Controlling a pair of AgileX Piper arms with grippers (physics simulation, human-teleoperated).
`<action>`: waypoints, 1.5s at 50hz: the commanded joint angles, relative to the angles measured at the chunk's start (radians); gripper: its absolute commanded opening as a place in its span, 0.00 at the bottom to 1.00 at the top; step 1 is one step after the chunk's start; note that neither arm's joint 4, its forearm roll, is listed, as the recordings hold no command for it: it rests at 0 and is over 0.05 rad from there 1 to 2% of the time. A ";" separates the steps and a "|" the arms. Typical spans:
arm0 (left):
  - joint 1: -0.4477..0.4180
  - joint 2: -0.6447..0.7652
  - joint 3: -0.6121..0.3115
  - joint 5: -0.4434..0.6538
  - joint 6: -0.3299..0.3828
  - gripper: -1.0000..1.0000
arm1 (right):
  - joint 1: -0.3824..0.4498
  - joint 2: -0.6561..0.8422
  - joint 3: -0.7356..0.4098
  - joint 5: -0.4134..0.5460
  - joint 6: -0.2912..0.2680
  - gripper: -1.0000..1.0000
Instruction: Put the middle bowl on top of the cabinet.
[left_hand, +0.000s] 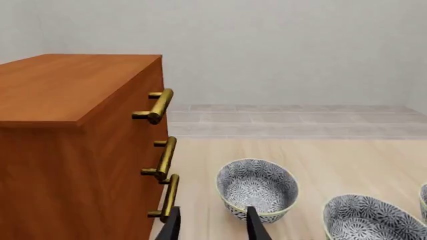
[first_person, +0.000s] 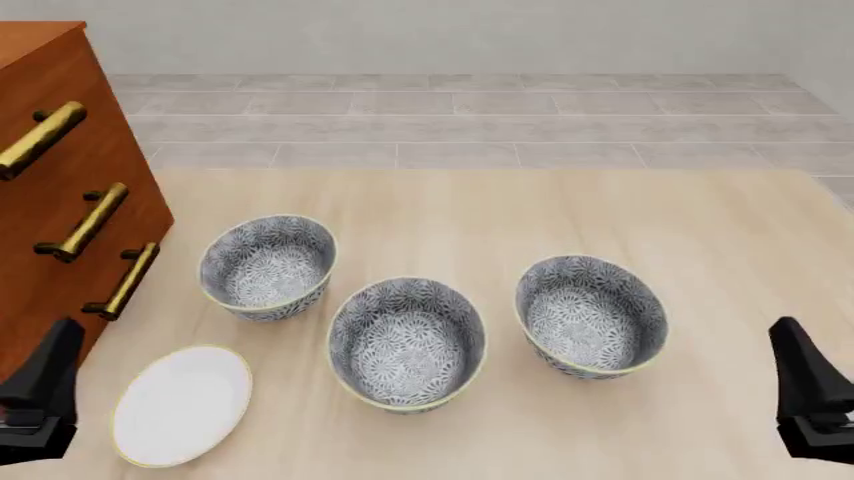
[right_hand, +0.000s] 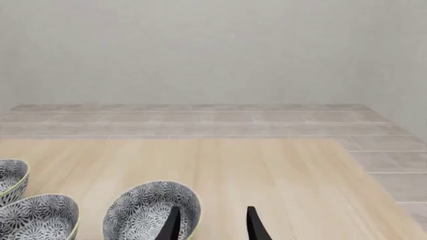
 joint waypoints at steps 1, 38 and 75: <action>0.001 0.007 -0.003 0.005 0.008 1.00 | 0.006 -0.007 -0.003 0.018 0.005 1.00; -0.113 0.335 -0.184 -0.058 0.114 1.00 | 0.008 -0.007 0.003 0.043 -0.002 1.00; -0.290 0.708 -0.446 -0.048 0.258 1.00 | 0.014 0.010 0.003 0.039 0.001 1.00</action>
